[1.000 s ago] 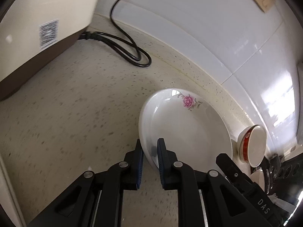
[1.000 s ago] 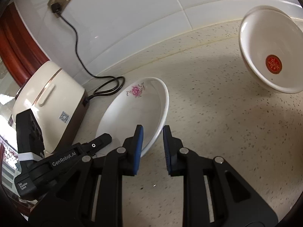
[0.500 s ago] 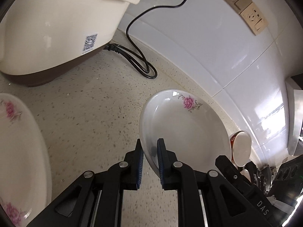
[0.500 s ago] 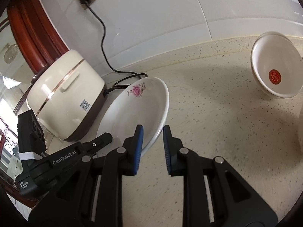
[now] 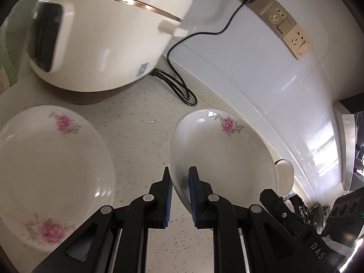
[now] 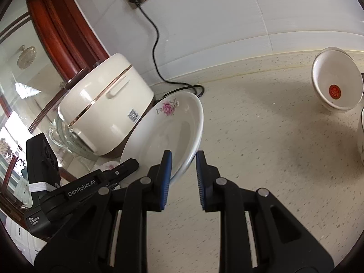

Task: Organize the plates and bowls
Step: 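Lift the plate with both grippers and carry it over the stacked plates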

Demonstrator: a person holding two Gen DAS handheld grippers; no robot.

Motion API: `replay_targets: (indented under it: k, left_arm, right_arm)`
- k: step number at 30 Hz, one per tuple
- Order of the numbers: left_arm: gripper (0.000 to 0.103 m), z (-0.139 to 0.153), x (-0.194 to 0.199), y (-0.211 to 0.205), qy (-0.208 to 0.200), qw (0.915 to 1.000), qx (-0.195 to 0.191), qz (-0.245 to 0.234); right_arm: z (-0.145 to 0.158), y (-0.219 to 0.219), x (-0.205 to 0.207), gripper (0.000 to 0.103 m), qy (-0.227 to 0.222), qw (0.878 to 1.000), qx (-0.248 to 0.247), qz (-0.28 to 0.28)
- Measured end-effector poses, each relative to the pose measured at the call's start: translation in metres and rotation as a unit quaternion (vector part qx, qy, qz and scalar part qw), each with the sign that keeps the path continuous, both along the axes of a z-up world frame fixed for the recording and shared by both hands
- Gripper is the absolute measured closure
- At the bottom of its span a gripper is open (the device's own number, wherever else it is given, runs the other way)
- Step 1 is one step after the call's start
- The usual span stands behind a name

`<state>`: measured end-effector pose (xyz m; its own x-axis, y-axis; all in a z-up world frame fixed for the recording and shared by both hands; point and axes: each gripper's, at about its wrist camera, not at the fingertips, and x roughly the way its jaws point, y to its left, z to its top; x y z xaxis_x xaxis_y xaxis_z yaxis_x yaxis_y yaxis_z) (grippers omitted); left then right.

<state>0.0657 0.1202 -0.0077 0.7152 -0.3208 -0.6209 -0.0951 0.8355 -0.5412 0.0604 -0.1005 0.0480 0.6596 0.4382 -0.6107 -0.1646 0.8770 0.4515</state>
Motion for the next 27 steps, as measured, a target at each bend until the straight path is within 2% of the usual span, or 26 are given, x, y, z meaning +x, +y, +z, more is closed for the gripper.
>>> replay_targets:
  k: [27]
  left_arm:
    - [0.089,0.008,-0.077,0.076,0.022,0.9952,0.033,0.09]
  right_arm:
    - [-0.011,0.084,-0.023,0.078,0.026,0.995,0.014,0.097]
